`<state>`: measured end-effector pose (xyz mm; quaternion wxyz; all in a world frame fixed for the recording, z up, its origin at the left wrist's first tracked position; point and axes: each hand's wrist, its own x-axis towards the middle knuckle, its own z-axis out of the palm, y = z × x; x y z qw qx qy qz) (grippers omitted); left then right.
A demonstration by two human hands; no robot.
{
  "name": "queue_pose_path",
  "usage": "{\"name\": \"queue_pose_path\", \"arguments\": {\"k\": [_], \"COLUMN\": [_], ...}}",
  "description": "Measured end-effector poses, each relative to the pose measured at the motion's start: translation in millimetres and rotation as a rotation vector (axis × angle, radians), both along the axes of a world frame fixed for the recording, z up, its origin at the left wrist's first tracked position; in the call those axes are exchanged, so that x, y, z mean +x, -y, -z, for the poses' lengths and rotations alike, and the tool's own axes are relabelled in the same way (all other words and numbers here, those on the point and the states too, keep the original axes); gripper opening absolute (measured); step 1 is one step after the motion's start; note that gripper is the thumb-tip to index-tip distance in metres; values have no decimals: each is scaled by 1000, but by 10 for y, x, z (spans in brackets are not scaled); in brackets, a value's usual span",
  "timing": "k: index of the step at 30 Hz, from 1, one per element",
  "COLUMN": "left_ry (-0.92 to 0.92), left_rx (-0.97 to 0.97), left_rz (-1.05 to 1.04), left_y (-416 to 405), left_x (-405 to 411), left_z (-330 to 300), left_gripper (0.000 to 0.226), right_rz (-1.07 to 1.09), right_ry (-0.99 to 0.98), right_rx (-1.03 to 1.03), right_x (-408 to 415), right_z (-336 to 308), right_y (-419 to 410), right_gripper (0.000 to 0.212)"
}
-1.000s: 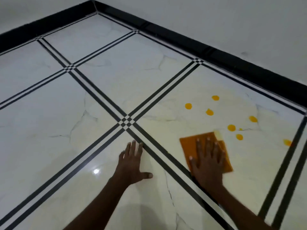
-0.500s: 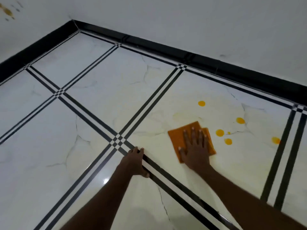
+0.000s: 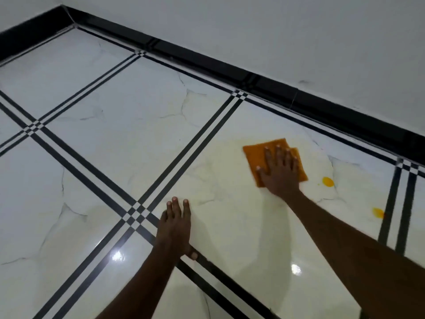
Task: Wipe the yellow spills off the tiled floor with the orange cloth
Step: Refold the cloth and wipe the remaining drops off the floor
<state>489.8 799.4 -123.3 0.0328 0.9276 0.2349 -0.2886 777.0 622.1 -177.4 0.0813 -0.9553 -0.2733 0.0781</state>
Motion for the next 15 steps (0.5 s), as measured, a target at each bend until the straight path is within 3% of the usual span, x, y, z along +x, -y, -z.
{"name": "queue_pose_path", "arguments": {"k": [2, 5, 9, 13, 15], "left_ry": [2, 65, 89, 48, 11], "left_rx": [-21, -98, -161, -153, -138], "left_rz": [-7, -53, -57, -52, -99], "left_y": [-11, -124, -232, -251, -236], "left_x": [42, 91, 86, 80, 179], "left_z": [-32, -36, -2, -16, -87], "left_gripper": [154, 151, 157, 158, 147], "right_rz": [72, -124, -323, -38, 143], "right_ry": [8, 21, 13, 49, 94], "right_rx": [17, 60, 10, 21, 61], "right_x": [-376, -964, -677, -330, -428], "right_z": [-29, 25, -15, 26, 40], "right_y": [73, -353, -834, -331, 26], "right_gripper": [84, 81, 83, 83, 81]}}
